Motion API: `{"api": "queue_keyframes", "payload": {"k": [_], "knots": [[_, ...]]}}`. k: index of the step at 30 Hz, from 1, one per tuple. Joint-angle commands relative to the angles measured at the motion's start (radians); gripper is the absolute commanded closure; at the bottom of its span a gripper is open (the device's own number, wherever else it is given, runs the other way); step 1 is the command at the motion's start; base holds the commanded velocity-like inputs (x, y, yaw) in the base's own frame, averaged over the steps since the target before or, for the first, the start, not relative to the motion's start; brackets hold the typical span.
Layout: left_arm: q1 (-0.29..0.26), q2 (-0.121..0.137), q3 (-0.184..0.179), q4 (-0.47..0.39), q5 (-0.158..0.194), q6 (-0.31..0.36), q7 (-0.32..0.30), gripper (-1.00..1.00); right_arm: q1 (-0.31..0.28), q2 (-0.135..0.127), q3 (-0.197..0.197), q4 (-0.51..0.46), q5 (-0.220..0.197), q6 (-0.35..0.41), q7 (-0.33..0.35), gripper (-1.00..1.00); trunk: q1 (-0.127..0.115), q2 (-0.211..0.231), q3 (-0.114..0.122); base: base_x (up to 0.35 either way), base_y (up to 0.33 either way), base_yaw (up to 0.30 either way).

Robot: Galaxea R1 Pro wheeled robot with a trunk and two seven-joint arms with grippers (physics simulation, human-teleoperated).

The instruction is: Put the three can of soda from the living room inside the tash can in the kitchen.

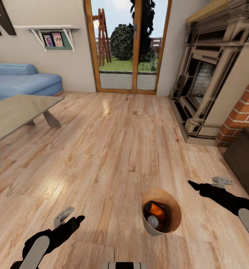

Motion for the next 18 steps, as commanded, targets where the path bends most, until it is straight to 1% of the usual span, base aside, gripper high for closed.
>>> {"api": "queue_keyframes", "payload": {"k": [1, 3, 5, 7, 11, 13, 16, 18], "knots": [[0.0, 0.0, -0.008, 0.011, -0.006, 0.0, 0.0, -1.0, 0.014, -0.01, -0.013, -0.012, 0.001, -0.001, 0.058, -1.0, 0.0, 0.0, 0.004, 0.0, 0.0, 0.0], [0.0, -0.001, -0.011, 0.015, -0.017, 0.0, 0.001, -1.0, 0.019, -0.018, -0.017, -0.017, 0.001, -0.002, 0.085, -1.0, -0.001, 0.001, 0.012, 0.0, 0.0, 0.0], [0.0, -0.001, -0.013, 0.032, -0.041, 0.0, 0.002, -1.0, 0.025, -0.026, -0.022, -0.022, 0.002, -0.004, 0.114, -1.0, -0.002, 0.001, 0.019, 0.0, 0.0, 0.0], [-0.001, -0.001, -0.013, 0.054, -0.053, -0.001, 0.0, -1.0, 0.027, -0.029, -0.023, -0.023, 0.004, -0.016, 0.125, -1.0, -0.003, 0.002, 0.027, 0.0, 0.0, 0.0], [-0.004, -0.001, -0.014, 0.069, -0.059, -0.002, -0.001, -1.0, 0.028, -0.029, -0.023, -0.024, 0.02, -0.039, 0.133, -1.0, -0.005, 0.003, 0.043, 0.0, 0.0, 0.0], [-0.007, -0.001, -0.014, 0.072, -0.056, 0.004, -0.003, -1.0, 0.029, -0.024, -0.02, -0.025, 0.031, -0.08, 0.135, -1.0, -0.006, 0.003, 0.05, 0.0, 0.0, 0.0], [-0.009, 0.0, -0.014, 0.073, -0.052, 0.01, -0.007, -1.0, 0.029, -0.024, -0.02, -0.025, 0.033, -0.1, 0.136, -1.0, -0.007, 0.004, 0.062, 0.0, 0.0, 0.0], [-0.01, 0.005, -0.014, 0.063, -0.049, 0.025, -0.019, -1.0, 0.029, -0.027, -0.019, -0.025, 0.035, -0.108, 0.137, -1.0, -0.008, 0.004, 0.07, 0.0, 0.0, 0.0]]}}
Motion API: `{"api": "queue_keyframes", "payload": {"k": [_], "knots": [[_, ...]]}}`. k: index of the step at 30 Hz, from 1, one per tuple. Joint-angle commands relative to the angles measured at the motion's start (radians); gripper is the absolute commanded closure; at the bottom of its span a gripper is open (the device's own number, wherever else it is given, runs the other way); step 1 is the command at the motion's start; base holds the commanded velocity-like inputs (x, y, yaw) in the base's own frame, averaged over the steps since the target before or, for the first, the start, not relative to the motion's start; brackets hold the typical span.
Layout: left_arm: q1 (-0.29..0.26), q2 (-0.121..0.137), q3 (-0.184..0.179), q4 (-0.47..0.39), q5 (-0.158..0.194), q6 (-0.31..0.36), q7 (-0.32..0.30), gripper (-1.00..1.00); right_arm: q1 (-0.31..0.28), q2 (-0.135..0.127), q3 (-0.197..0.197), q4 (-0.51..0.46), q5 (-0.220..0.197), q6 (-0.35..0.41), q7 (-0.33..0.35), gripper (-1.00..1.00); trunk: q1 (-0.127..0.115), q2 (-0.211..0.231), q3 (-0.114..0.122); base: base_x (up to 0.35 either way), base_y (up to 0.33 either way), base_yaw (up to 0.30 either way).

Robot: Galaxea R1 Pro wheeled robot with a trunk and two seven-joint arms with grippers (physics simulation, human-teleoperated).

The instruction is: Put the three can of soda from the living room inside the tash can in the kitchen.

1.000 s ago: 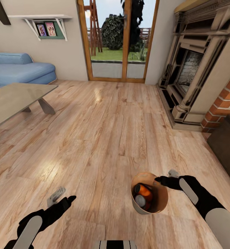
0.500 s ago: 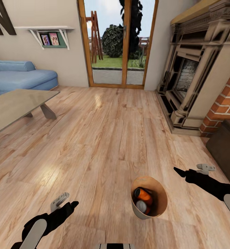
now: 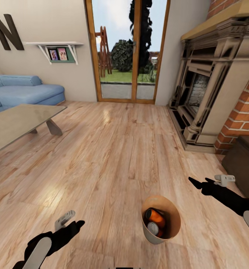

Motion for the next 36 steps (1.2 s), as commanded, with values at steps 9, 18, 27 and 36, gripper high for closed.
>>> {"api": "queue_keyframes", "payload": {"k": [9, 18, 27, 36], "knots": [[0.037, 0.007, 0.04, -0.136, -0.011, 0.071, 0.011, -1.0, 0.001, -0.003, 0.009, 0.0, 0.003, -0.008, 0.001, -1.0, -0.004, 0.002, 0.035, 0.0, 0.0, 0.0], [0.039, 0.007, 0.062, -0.119, -0.019, 0.066, 0.057, -1.0, -0.003, 0.004, 0.137, 0.0, 0.1, 0.097, -0.004, -1.0, -0.008, 0.004, 0.07, 0.0, 0.0, 0.0], [0.039, -0.004, 0.062, -0.11, -0.024, 0.065, 0.062, -1.0, -0.002, 0.018, 0.289, 0.0, 0.197, 0.045, -0.029, -1.0, -0.012, 0.006, 0.105, 0.0, 0.0, 0.0], [0.028, -0.007, 0.059, -0.015, -0.023, 0.04, 0.06, -1.0, 0.002, 0.016, 0.177, 0.0, 0.199, -0.083, -0.013, -1.0, -0.015, 0.008, 0.128, 0.0, 0.0, 0.0]]}}
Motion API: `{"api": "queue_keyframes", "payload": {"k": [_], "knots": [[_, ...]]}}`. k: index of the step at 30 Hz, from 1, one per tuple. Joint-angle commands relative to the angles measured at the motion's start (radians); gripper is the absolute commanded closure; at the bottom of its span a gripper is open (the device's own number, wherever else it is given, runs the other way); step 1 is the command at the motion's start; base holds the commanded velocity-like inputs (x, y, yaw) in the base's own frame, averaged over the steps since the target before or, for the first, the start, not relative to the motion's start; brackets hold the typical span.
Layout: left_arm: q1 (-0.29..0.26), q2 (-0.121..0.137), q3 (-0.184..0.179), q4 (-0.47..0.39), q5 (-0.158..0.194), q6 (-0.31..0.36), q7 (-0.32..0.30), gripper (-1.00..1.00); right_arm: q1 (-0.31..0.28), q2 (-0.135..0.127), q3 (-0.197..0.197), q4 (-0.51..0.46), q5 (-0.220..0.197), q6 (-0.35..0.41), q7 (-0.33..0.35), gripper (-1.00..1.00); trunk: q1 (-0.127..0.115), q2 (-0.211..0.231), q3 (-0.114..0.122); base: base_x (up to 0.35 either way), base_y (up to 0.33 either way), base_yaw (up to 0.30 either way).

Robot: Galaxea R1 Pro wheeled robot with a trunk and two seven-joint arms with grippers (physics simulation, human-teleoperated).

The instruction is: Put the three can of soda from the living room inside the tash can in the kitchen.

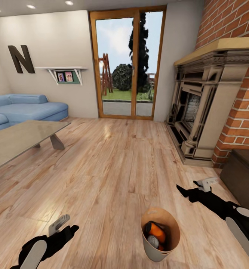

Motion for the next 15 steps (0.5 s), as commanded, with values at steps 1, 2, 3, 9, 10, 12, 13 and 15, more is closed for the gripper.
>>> {"api": "queue_keyframes", "payload": {"k": [1, 2, 3, 9, 10, 12, 13, 15], "knots": [[0.0, 0.0, -0.004, -0.002, 0.001, -0.001, -0.001, -1.0, 0.001, 0.0, -0.013, 0.0, 0.0, -0.008, 0.001, -1.0, 0.0, 0.0, 0.0, 0.0, 0.0, 0.0], [-0.001, -0.001, -0.008, -0.003, 0.001, -0.001, -0.002, -1.0, 0.001, 0.001, -0.018, 0.0, 0.0, -0.012, 0.002, -1.0, 0.0, 0.0, 0.0, 0.0, 0.0, 0.0], [-0.001, -0.001, -0.012, -0.003, 0.001, -0.001, -0.003, -1.0, 0.001, 0.001, -0.022, 0.0, 0.0, -0.016, 0.002, -1.0, 0.0, 0.0, 0.0, 0.0, 0.0, 0.0], [-0.001, -0.001, -0.012, -0.003, 0.001, -0.001, -0.003, -1.0, 0.001, 0.001, -0.022, 0.0, 0.0, -0.016, 0.002, -1.0, 0.0, 0.0, 0.0, 0.0, 0.0, 0.0], [-0.001, -0.001, -0.012, -0.003, 0.001, -0.001, -0.003, -1.0, 0.001, 0.001, -0.022, 0.0, 0.0, -0.016, 0.002, -1.0, 0.0, 0.0, 0.0, 0.0, 0.0, 0.0], [-0.001, 0.0, -0.017, -0.004, 0.001, -0.002, -0.004, -1.0, 0.001, 0.001, -0.026, 0.0, 0.0, -0.019, 0.002, -1.0, 0.0, 0.0, 0.0, 0.0, 0.0, 0.0], [-0.001, 0.0, -0.025, -0.004, 0.001, -0.002, -0.005, -1.0, 0.002, 0.002, -0.036, 0.0, 0.0, -0.021, 0.002, -1.0, 0.0, 0.0, 0.0, 0.0, 0.0, 0.0], [-0.001, 0.0, -0.033, -0.004, 0.0, -0.003, -0.006, -1.0, 0.002, 0.004, -0.045, 0.001, 0.0, -0.021, 0.002, -1.0, 0.0, 0.0, 0.0, 0.0, 0.0, 0.0]]}}
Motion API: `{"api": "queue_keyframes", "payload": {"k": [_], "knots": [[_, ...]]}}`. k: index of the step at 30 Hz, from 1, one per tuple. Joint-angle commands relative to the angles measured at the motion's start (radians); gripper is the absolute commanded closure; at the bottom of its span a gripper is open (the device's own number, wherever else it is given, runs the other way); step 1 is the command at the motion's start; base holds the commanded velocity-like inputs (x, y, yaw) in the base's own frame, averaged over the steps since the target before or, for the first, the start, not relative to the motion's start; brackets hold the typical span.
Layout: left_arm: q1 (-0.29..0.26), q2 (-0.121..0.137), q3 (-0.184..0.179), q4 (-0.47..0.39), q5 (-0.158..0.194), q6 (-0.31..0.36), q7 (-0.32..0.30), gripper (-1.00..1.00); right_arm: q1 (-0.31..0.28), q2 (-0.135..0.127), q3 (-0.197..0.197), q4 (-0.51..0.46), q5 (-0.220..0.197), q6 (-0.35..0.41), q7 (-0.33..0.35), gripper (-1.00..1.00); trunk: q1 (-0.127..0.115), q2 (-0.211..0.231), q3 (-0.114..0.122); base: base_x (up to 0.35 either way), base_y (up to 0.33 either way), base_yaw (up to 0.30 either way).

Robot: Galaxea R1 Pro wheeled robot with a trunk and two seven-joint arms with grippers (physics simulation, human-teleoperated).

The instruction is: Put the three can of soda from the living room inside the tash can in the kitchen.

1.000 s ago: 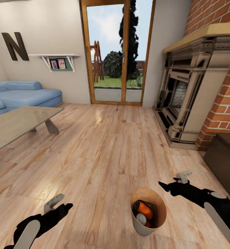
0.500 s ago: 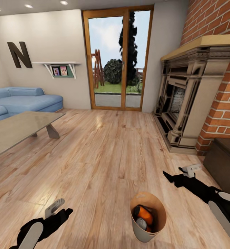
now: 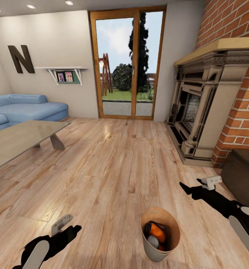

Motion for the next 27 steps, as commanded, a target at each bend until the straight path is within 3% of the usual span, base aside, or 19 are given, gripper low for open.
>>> {"api": "queue_keyframes", "payload": {"k": [1, 10, 15, 27], "knots": [[0.0, 0.0, -0.001, 0.001, 0.0, 0.0, 0.0, -1.0, 0.0, 0.001, -0.001, 0.0, 0.0, 0.0, 0.0, -1.0, 0.0, 0.0, 0.0, 0.0, 0.0, 0.0], [0.0, 0.0, -0.005, 0.013, -0.017, -0.003, -0.003, -1.0, -0.001, 0.02, 0.014, 0.056, 0.002, 0.002, -0.005, -1.0, 0.0, 0.0, 0.0, 0.0, 0.0, 0.0], [0.0, 0.0, -0.013, 0.021, -0.039, -0.073, -0.005, -1.0, 0.003, 0.025, 0.02, 0.088, 0.003, 0.006, -0.004, -1.0, 0.0, 0.0, 0.0, 0.0, 0.0, 0.0], [0.0, 0.0, -0.019, 0.024, -0.043, -0.1, -0.004, -1.0, 0.006, 0.027, 0.024, 0.119, 0.004, 0.008, -0.004, -1.0, 0.0, 0.0, 0.0, 0.0, 0.0, 0.0]]}}
